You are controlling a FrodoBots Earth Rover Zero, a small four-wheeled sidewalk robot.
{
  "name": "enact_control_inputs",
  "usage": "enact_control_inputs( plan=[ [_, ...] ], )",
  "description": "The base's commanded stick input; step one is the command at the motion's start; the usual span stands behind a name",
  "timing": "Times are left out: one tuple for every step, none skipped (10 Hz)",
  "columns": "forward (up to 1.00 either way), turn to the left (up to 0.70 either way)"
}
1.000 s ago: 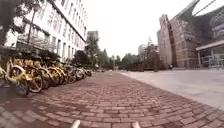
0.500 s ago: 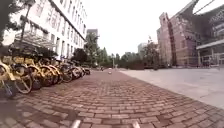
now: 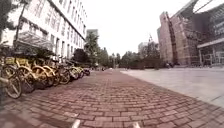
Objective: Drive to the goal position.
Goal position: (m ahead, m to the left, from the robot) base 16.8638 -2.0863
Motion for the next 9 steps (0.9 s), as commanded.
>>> enact_control_inputs(
  plan=[
    [0.7,0.0],
    [0.7,0.0],
    [0.49,0.0],
    [0.45,0.0],
    [0.45,0.0],
    [0.45,0.0],
    [0.45,0.0],
    [0.45,0.0],
    [0.45,0.0]
  ],
)
